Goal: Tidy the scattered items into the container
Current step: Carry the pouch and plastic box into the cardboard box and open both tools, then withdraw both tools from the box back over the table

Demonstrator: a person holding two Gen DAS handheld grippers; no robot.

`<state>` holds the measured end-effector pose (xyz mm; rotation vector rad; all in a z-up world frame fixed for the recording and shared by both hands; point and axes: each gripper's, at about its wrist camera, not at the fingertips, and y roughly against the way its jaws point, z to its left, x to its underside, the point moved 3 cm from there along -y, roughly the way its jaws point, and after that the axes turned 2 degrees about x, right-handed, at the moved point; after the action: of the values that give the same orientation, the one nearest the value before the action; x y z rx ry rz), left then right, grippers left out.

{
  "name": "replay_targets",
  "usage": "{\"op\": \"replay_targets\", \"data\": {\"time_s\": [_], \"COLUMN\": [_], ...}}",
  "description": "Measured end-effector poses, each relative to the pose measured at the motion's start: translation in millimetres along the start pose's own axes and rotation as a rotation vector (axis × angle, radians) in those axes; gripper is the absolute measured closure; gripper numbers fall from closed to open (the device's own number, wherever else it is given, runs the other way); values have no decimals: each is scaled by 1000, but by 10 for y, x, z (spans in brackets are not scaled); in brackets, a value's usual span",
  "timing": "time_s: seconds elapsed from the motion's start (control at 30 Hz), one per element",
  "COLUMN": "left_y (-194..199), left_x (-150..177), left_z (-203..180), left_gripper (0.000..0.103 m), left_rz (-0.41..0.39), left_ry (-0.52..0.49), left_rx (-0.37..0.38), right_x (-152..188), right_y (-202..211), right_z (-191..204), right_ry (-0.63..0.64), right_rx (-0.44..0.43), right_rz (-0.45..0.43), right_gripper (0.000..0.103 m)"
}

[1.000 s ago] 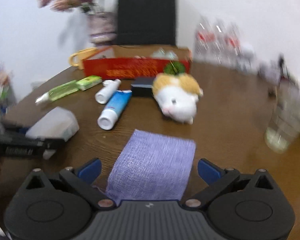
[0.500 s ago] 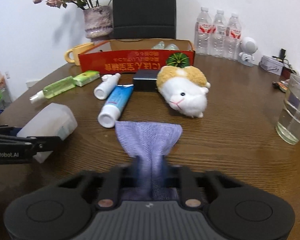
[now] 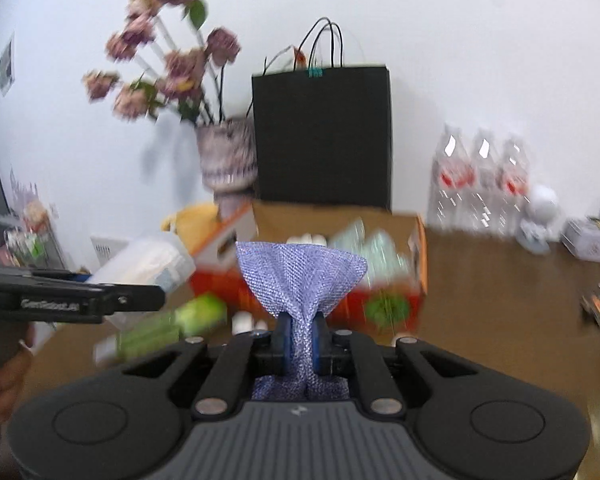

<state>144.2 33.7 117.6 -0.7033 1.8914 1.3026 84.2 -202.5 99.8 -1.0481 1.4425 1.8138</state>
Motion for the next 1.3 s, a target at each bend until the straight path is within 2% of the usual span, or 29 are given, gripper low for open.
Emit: {"op": "replay_targets", "data": {"time_s": [0.13,0.27,0.33,0.47,0.63,0.77,0.8,0.83,0.87,0.9,0.93,1.0,1.07,1.1,1.13,1.23,1.3], "left_y": [-680,-1437,-1794,-2308,-2713,-2814,-2827,-2828,-2822,-2803,-2773,-2678,-2580,-2505,-2417,-2182,-2025], "left_x": [-450,-865,-1029,-987,-940,-879,-867,-863,-864,-871,-885,-933,-1000,-1039,-1062,-1123,-1135], "left_z": [245,507,623,727,821,731,713,706,703,708,712,717,710,693,662,584,543], "left_gripper": [37,37,37,37,36,33,33,31,27,26,22,20,18,17,13,4,3], "left_rz": [61,137,175,249,304,329,338,345,351,355,357,357,348,339,329,304,297], "left_ry": [28,56,64,52,38,-61,-73,-72,-62,-38,-15,32,53,50,44,32,28], "left_rx": [-58,-129,-160,-192,-254,-286,-293,-301,-305,-305,-295,-246,-241,-251,-252,-255,-260], "right_x": [-687,-1080,-1133,-1085,-913,-752,-743,-738,-755,-777,-821,-911,-1000,-1045,-1079,-1108,-1095], "right_y": [-752,-1594,-2025,-2765,-3249,-3549,-3563,-3572,-3556,-3530,-3452,-3296,-3137,-3037,-2951,-2713,-2580], "right_z": [-100,-217,-300,-458,-530,-563,-572,-579,-576,-577,-598,-640,-682,-701,-707,-693,-719], "right_ry": [-45,-52,-64,-87,-62,-42,-43,-43,-39,-38,-47,-66,-84,-93,-95,-99,-119], "right_rx": [-12,37,58,76,130,157,160,161,156,153,155,159,161,158,163,157,153], "right_rz": [45,132,200,311,402,494,505,518,533,545,541,533,524,514,505,509,518], "right_gripper": [94,93,93,93,89,85,82,75,57,48,44,41,22,18,14,14,14]}}
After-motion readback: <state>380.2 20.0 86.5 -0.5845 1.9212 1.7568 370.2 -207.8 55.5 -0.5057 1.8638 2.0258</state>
